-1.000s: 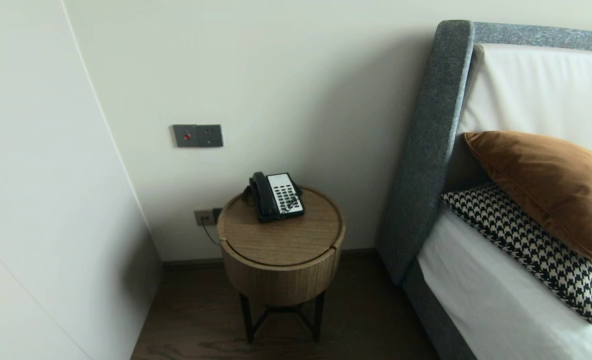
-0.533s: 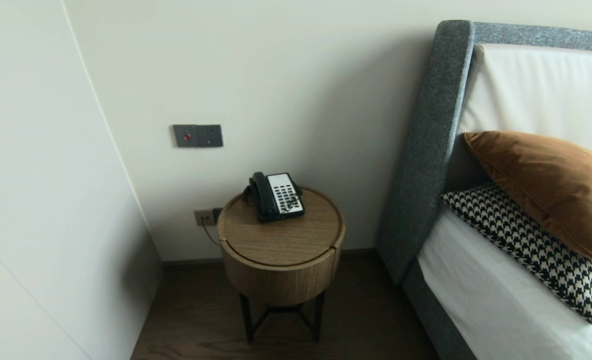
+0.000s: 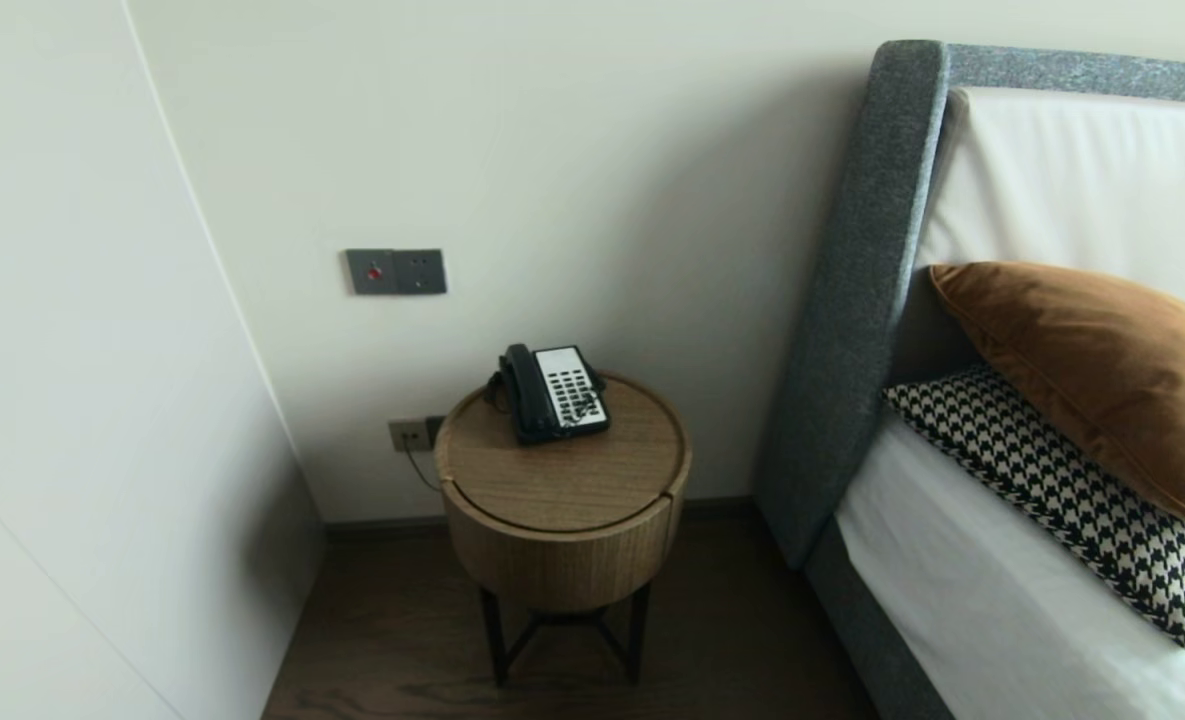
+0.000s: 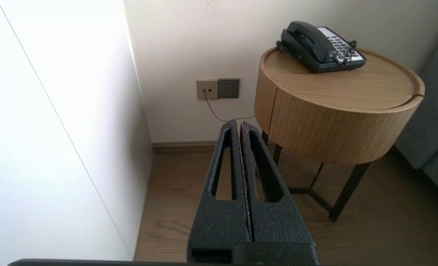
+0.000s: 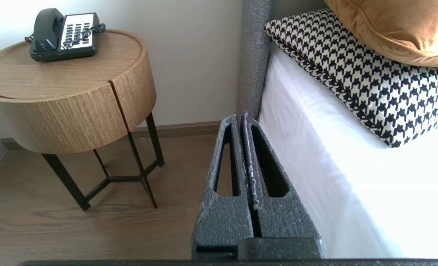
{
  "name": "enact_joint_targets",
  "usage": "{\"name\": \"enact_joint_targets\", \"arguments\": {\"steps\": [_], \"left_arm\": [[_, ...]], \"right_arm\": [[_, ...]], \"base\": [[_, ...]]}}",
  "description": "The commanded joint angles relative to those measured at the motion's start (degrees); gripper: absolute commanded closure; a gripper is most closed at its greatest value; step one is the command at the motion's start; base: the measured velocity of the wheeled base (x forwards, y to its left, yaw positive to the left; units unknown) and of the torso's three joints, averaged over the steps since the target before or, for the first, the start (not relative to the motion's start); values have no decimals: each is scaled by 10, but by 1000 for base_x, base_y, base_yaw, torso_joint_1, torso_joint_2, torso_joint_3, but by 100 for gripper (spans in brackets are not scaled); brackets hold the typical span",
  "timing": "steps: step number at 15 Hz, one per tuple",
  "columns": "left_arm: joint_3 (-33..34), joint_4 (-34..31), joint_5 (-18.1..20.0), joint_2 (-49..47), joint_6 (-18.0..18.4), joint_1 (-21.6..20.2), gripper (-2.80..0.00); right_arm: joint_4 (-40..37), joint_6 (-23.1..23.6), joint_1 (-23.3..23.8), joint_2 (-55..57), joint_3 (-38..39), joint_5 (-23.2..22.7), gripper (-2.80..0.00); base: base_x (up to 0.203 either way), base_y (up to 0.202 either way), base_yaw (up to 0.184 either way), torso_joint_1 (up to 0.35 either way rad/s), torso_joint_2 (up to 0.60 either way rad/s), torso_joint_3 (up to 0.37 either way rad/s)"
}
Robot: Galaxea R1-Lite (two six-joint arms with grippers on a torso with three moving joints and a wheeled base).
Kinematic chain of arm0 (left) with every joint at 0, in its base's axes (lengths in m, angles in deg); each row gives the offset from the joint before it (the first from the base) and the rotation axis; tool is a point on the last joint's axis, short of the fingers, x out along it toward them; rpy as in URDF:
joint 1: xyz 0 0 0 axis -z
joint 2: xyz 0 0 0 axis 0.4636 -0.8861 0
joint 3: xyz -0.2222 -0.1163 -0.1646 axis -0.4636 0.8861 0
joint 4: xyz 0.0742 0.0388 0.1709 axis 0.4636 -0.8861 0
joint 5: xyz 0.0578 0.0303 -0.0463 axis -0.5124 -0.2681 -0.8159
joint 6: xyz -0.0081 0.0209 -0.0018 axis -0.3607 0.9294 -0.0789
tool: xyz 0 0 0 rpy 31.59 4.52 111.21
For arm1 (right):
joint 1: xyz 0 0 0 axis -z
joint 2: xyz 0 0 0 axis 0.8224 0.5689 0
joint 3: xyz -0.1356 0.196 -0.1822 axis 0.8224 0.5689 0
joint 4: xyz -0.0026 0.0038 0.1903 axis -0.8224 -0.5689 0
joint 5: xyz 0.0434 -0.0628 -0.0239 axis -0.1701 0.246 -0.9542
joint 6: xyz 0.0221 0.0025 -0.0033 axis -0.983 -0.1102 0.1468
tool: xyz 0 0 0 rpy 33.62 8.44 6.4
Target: Open the nightstand drawer
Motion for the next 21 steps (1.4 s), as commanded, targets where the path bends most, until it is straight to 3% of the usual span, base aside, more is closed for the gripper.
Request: {"name": "enact_joint_targets", "arguments": {"steps": [1, 21], "left_arm": [[0, 0, 0, 0, 0, 0, 0], [0, 2, -1, 0, 0, 0, 0]], "right_arm": [[0, 0, 0, -4, 3, 0, 0], [0, 0, 0, -3, 3, 0, 0]], "base": [[0, 0, 0, 0, 0, 0], [0, 0, 0, 0, 0, 0]]}}
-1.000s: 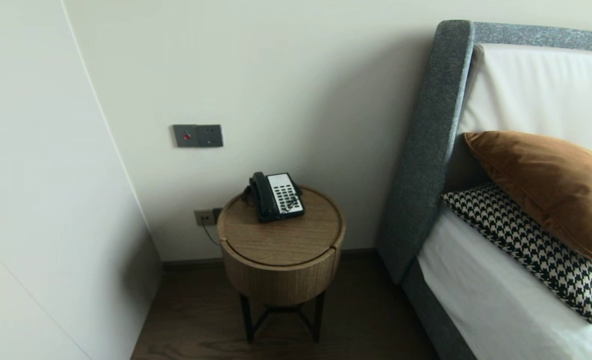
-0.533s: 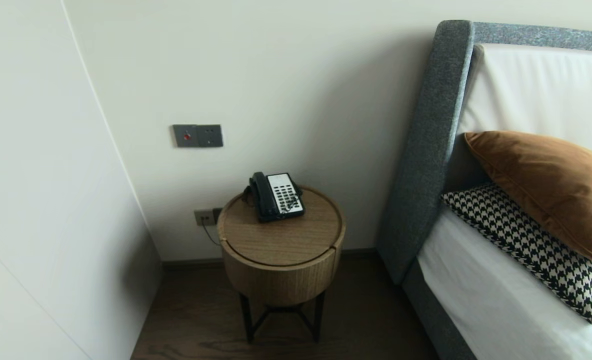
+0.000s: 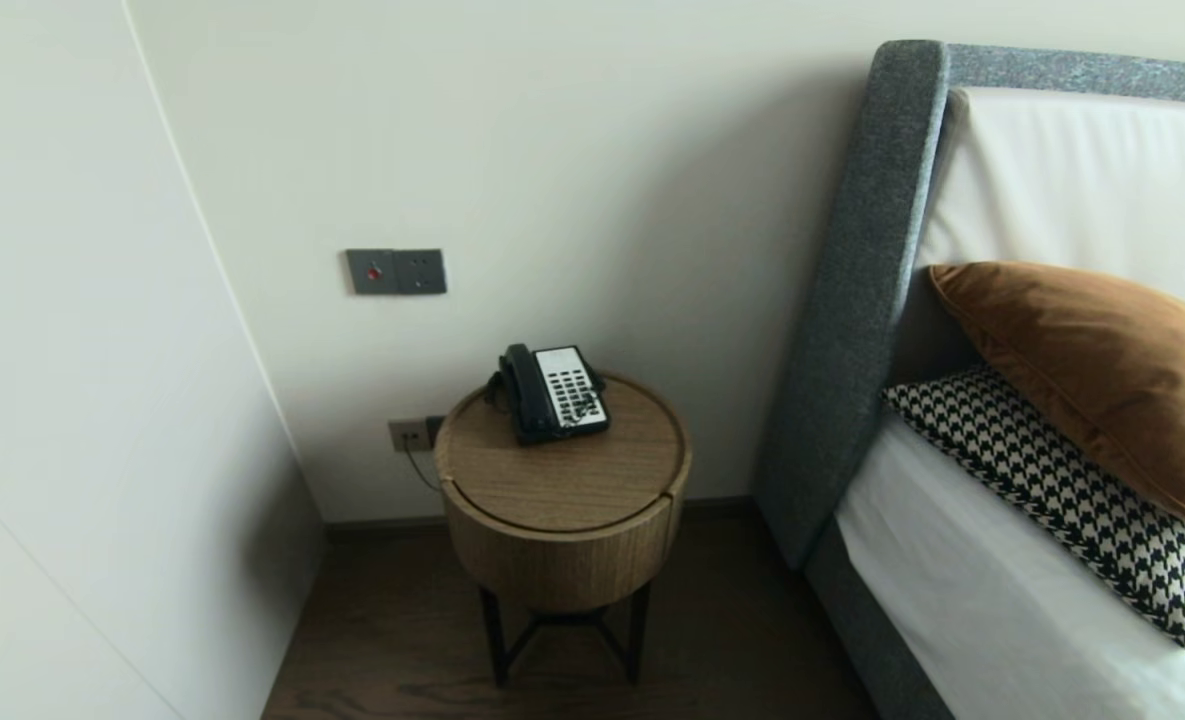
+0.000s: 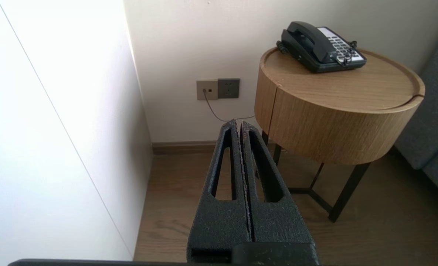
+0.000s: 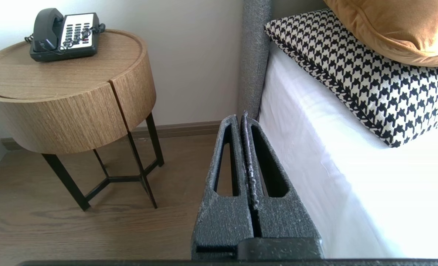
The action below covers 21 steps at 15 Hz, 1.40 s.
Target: Open the nightstand drawer
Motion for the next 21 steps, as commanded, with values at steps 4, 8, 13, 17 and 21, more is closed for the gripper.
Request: {"name": "enact_joint_targets", "arguments": {"steps": [4, 8, 13, 17, 21], "left_arm": [[0, 0, 0, 0, 0, 0, 0], [0, 0, 0, 0, -1, 0, 0], [-1, -1, 2, 1, 3, 0, 0], [-5, -2, 1, 1, 4, 0, 0], [-64, 2, 9, -49, -15, 0, 0]], "right_arm": [[0, 0, 0, -5, 3, 0, 0], [0, 0, 0, -5, 3, 0, 0], [0, 0, 0, -5, 3, 0, 0], [0, 0, 0, -5, 3, 0, 0], [0, 0, 0, -5, 3, -1, 0]], "base": [[0, 0, 0, 0, 0, 0], [0, 0, 0, 0, 0, 0], [0, 0, 0, 0, 0, 0], [0, 0, 0, 0, 0, 0], [0, 0, 0, 0, 0, 0]]}}
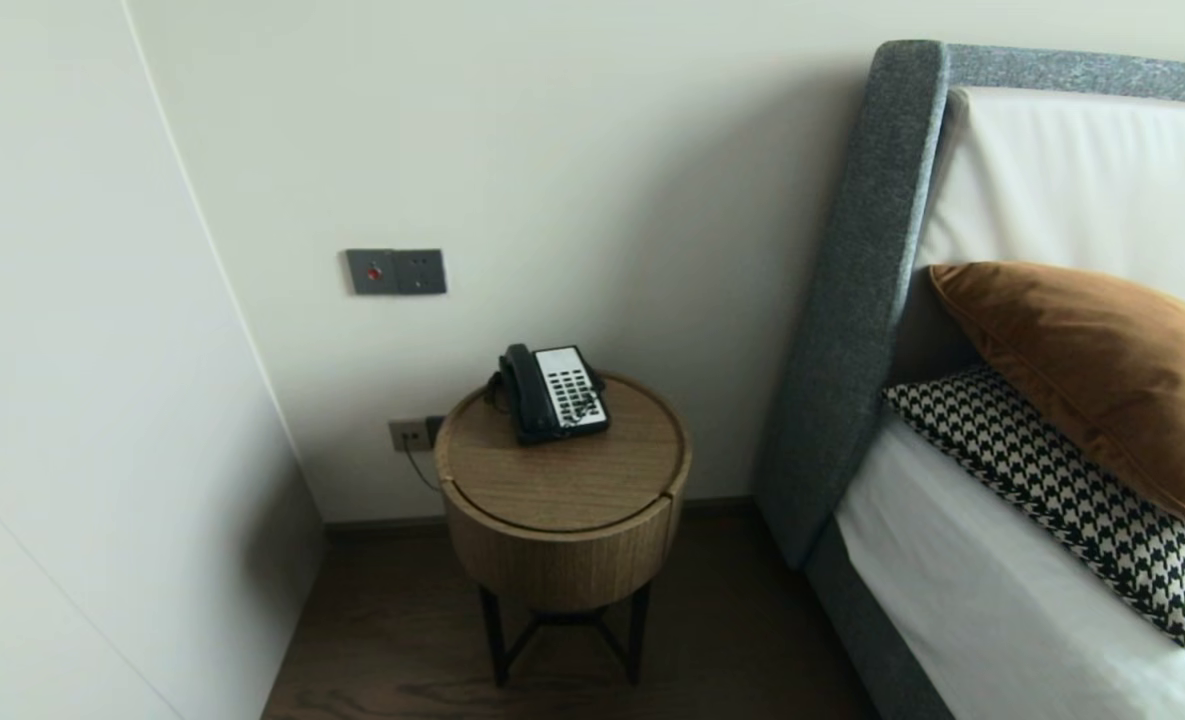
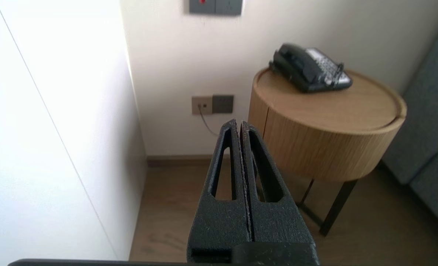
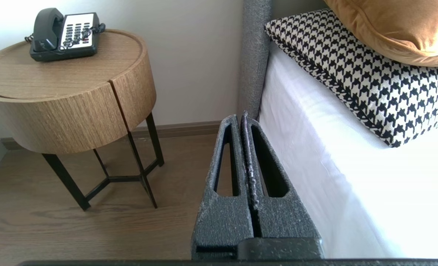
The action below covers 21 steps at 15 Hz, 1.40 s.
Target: Open the nightstand drawer
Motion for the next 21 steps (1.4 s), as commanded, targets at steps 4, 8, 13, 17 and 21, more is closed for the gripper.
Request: {"name": "enact_joint_targets", "arguments": {"steps": [4, 8, 13, 17, 21], "left_arm": [[-90, 21, 1, -124, -8, 2, 0], [-193, 47, 14, -282, -25, 2, 0], [-343, 57, 55, -485, -35, 3, 0], [-425, 57, 94, -625, -36, 4, 0], [-485, 51, 96, -732, -36, 31, 0]], "right_arm": [[0, 0, 0, -5, 3, 0, 0], [0, 0, 0, -5, 3, 0, 0], [0, 0, 0, -5, 3, 0, 0], [0, 0, 0, -5, 3, 0, 0], [0, 0, 0, -5, 3, 0, 0]], "base": [[0, 0, 0, 0, 0, 0], [0, 0, 0, 0, 0, 0], [0, 0, 0, 0, 0, 0], [0, 0, 0, 0, 0, 0], [0, 0, 0, 0, 0, 0]]}}
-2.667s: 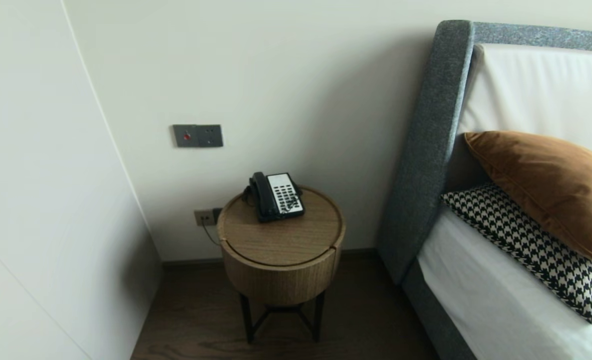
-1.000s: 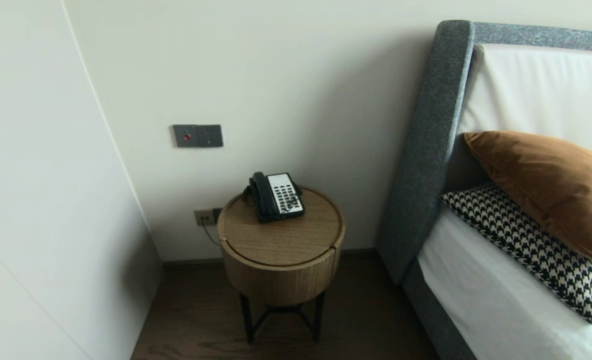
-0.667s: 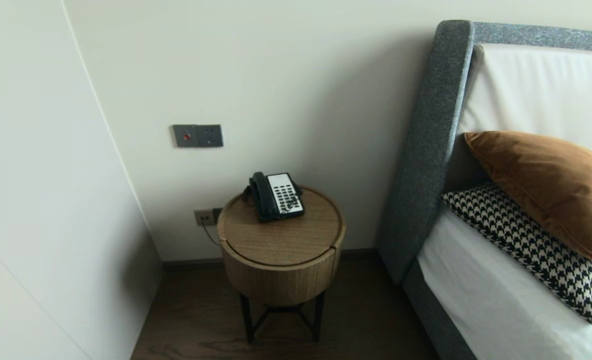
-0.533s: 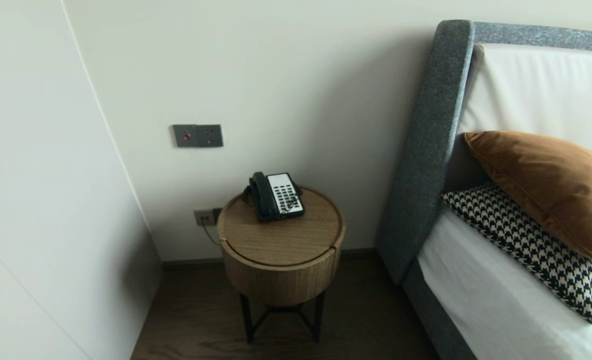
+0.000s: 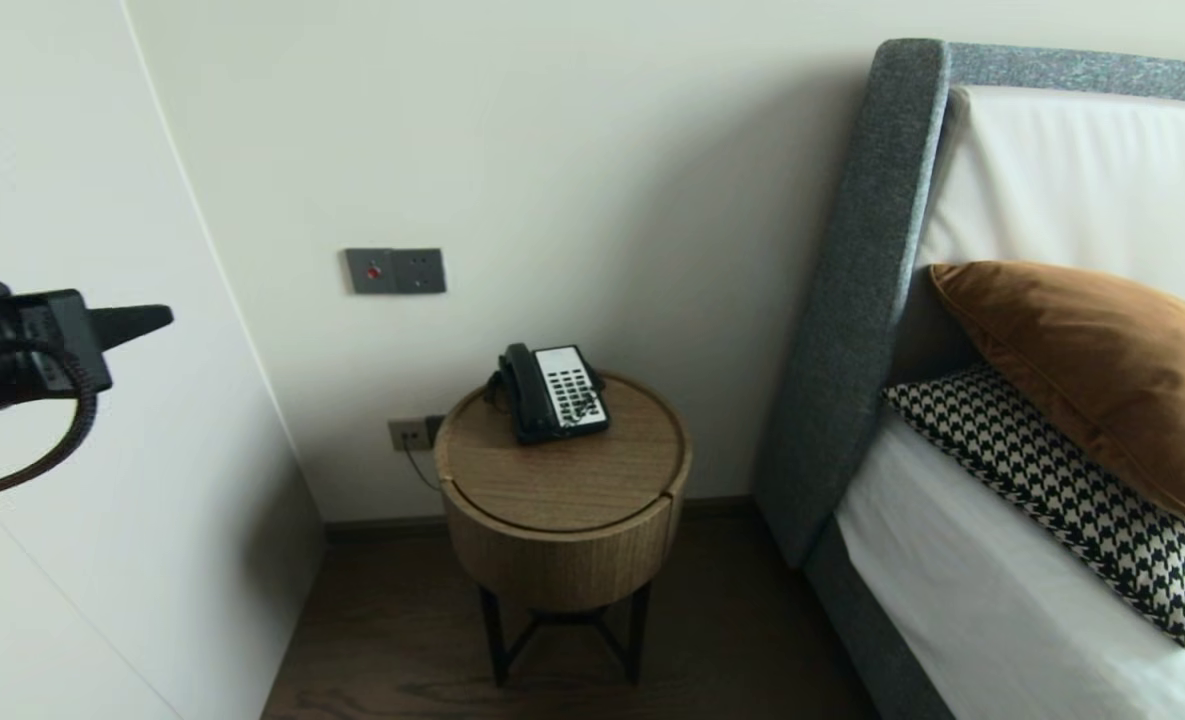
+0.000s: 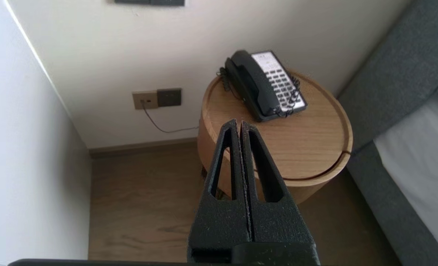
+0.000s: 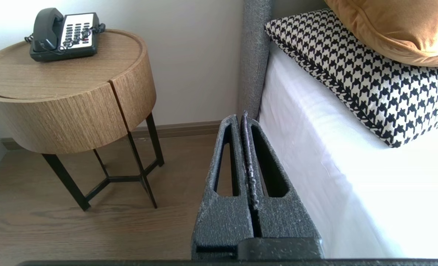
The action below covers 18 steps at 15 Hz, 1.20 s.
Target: Open the nightstand drawer
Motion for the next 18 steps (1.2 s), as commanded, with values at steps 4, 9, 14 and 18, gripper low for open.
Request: {"name": "enact_joint_targets", "arguments": {"steps": [4, 9, 14, 18], "left_arm": [[-60, -3, -5, -137, 0, 32, 0], [-94, -17, -8, -227, 0, 58, 0], [-176, -33, -8, -336, 1, 85, 0], [-239, -71, -8, -413, 3, 119, 0]], "right_arm": [[0, 0, 0, -5, 3, 0, 0], [0, 0, 0, -5, 3, 0, 0], [0, 0, 0, -5, 3, 0, 0], [0, 0, 0, -5, 3, 0, 0]], "base": [[0, 0, 0, 0, 0, 0], [0, 0, 0, 0, 0, 0], [0, 0, 0, 0, 0, 0], [0, 0, 0, 0, 0, 0]]}}
